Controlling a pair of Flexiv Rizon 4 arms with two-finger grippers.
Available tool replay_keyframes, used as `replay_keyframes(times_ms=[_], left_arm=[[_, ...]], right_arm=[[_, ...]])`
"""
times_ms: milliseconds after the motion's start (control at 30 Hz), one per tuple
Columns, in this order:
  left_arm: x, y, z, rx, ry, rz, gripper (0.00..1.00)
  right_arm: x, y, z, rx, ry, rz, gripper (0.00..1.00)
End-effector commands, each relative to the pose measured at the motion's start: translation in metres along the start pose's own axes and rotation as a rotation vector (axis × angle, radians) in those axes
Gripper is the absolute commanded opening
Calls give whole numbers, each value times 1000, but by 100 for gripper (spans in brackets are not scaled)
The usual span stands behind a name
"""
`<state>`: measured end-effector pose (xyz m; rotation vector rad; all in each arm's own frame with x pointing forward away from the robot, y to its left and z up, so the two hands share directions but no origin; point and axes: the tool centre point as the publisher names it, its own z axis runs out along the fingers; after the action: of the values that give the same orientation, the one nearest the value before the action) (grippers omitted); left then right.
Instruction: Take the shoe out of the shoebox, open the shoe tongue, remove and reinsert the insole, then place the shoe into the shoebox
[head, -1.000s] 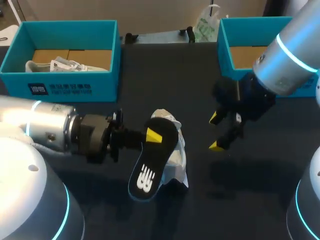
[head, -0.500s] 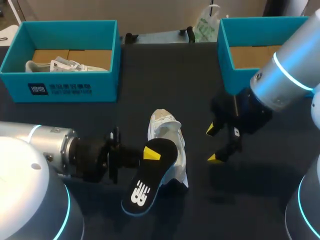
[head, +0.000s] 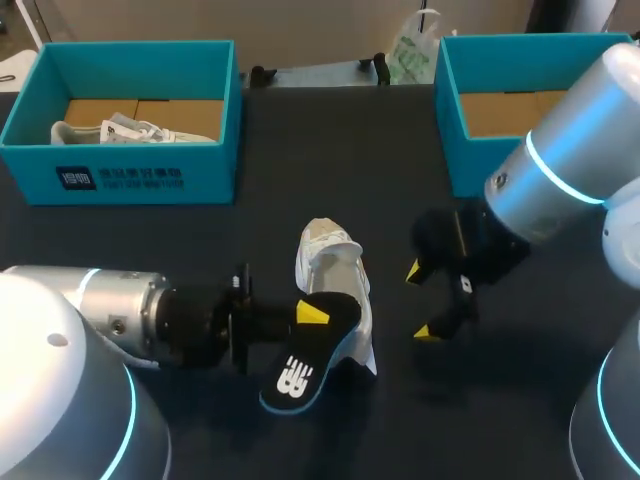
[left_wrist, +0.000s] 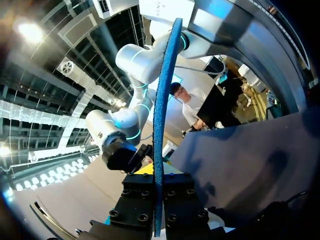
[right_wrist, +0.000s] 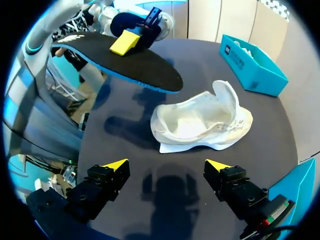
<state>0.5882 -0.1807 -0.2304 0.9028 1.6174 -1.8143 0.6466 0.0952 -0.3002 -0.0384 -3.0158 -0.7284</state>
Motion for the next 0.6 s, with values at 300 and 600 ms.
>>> replay_keyframes(times_ms=[300, 600], left_arm=[[8, 17, 16, 5, -25, -24, 0], [11, 27, 17, 37, -46, -46, 0]], right_arm=[[-12, 6, 33, 9, 10, -7, 100], [-25, 5, 60, 13, 67, -20, 100]])
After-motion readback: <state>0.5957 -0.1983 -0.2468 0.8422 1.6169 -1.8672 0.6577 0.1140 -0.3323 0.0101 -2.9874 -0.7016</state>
